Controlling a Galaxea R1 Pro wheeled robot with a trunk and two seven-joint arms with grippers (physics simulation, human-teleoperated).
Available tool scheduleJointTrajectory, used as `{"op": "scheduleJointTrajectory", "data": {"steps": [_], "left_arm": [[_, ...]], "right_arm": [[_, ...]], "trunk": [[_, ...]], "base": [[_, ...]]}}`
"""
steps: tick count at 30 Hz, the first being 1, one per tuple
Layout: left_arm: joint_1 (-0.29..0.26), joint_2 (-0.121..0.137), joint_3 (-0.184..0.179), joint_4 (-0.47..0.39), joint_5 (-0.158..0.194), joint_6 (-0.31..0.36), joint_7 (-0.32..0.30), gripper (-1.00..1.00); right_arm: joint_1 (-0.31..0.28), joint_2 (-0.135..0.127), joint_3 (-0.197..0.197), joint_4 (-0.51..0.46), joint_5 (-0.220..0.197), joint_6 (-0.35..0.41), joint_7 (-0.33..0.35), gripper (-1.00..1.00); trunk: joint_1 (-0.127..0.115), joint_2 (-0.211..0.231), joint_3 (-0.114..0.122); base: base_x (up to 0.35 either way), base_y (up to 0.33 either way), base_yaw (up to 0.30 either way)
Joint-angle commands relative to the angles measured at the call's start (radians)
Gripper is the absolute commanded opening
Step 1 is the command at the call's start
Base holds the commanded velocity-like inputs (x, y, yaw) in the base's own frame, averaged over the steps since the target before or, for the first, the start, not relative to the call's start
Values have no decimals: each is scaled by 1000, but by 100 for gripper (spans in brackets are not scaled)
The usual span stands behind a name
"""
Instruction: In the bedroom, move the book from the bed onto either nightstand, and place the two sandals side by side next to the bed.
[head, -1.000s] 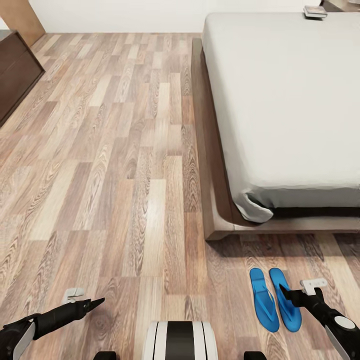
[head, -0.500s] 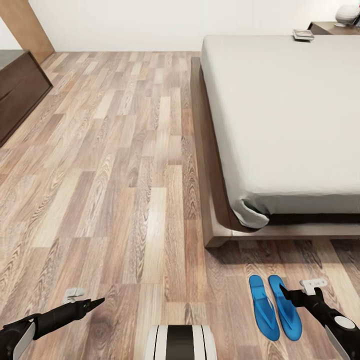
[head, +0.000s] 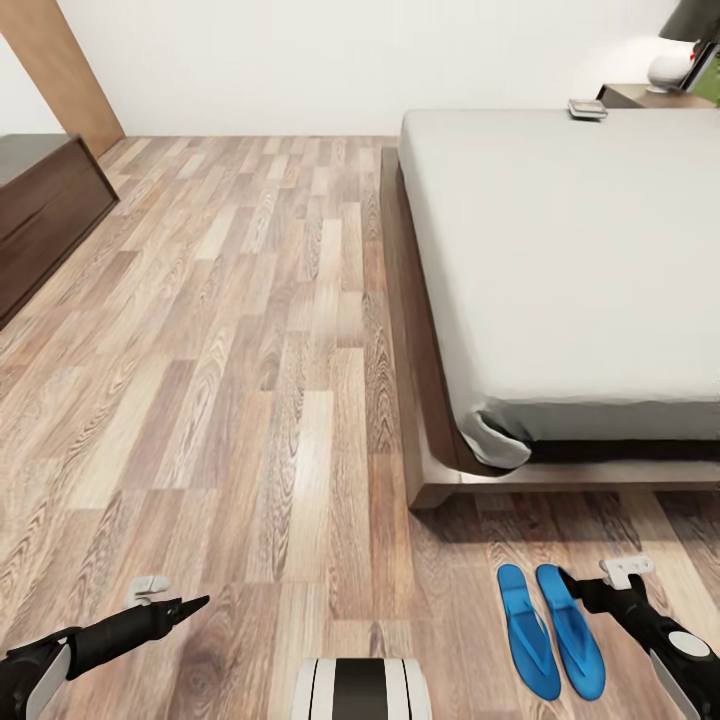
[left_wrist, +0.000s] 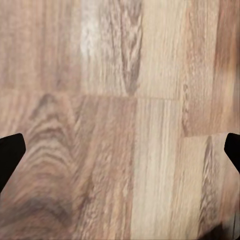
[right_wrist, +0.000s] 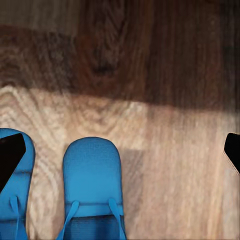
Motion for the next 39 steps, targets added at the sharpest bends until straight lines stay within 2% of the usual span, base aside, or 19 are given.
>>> {"op": "scheduleJointTrajectory", "data": {"steps": [1, 7, 11, 12, 15, 16, 20, 21, 22, 23, 26, 28, 29, 32, 34, 39], "left_arm": [[0, 0, 2, 0, 5, 10, -4, 100], [0, 0, 2, 0, 5, 11, -4, 100], [0, 0, 2, 0, 6, 12, -5, 100], [0, -10, 2, 0, 6, 12, -5, 100], [0, -22, 2, 0, 6, 11, -5, 100], [0, -28, 2, 0, 5, 11, -5, 100], [0, -43, 2, 0, 5, 11, -5, 100], [0, -51, 2, 0, 4, 11, -4, 100], [0, -53, 2, 0, 4, 11, -4, 100], [0, -57, 2, 0, 5, 11, -4, 100], [0, -61, 2, 0, 5, 10, -4, 100], [0, -64, 2, 1, 5, 10, -4, 100], [0, -73, 2, 5, 5, 9, -3, 100], [0, -85, 1, 19, 4, 8, -2, 100], [0, -110, -2, 53, 2, 4, -1, 100], [0, -126, -6, 93, -10, -8, 1, 100]], "right_arm": [[0, 0, -4, 1, -7, -1, 9, 100], [0, -2, -5, 0, -8, 1, 10, 100], [0, -6, -5, 1, -33, 9, 12, 100], [0, -22, -5, 2, -102, 12, 28, 100], [0, -50, -5, 4, -154, 14, 68, 100], [0, -70, -5, 4, -186, 16, 114, 100], [0, -100, -5, 7, -231, 33, 236, 100], [0, -108, -5, 8, -243, 55, 303, 100], [0, -111, -5, 9, -248, 70, 336, 100], [0, -115, -5, 12, -254, 105, 398, 100], [0, -118, -5, 24, -259, 155, 473, 100], [0, -119, -5, 59, -262, 185, 517, 100], [0, -120, -4, 117, -263, 201, 540, 100], [0, -120, -4, 180, -262, 209, 553, 100], [0, -117, -3, 264, -256, 214, 576, 100], [0, -113, -3, 306, -255, 214, 612, 100]], "trunk": [[-1, 0, 3], [-3, 1, 27], [-5, 2, 42], [-6, 3, 46], [-7, 3, 58], [-7, 4, 61], [-9, 4, 77], [-10, 5, 81], [-10, 5, 85], [-10, 5, 88], [-12, 6, 100], [-13, 6, 108], [-13, 7, 112], [-15, 7, 123], [-15, 8, 131], [-18, 9, 150]], "base": [[0, 0, 0], [0, 0, 0], [0, 0, 0], [0, 0, 0], [0, 0, 0], [0, 0, 0], [0, 0, 0], [0, 0, 0], [0, 0, 0], [0, 0, 0], [0, 0, 0], [0, 0, 0], [0, 0, 0], [0, 0, 0], [0, 0, 0], [0, 0, 0]]}}
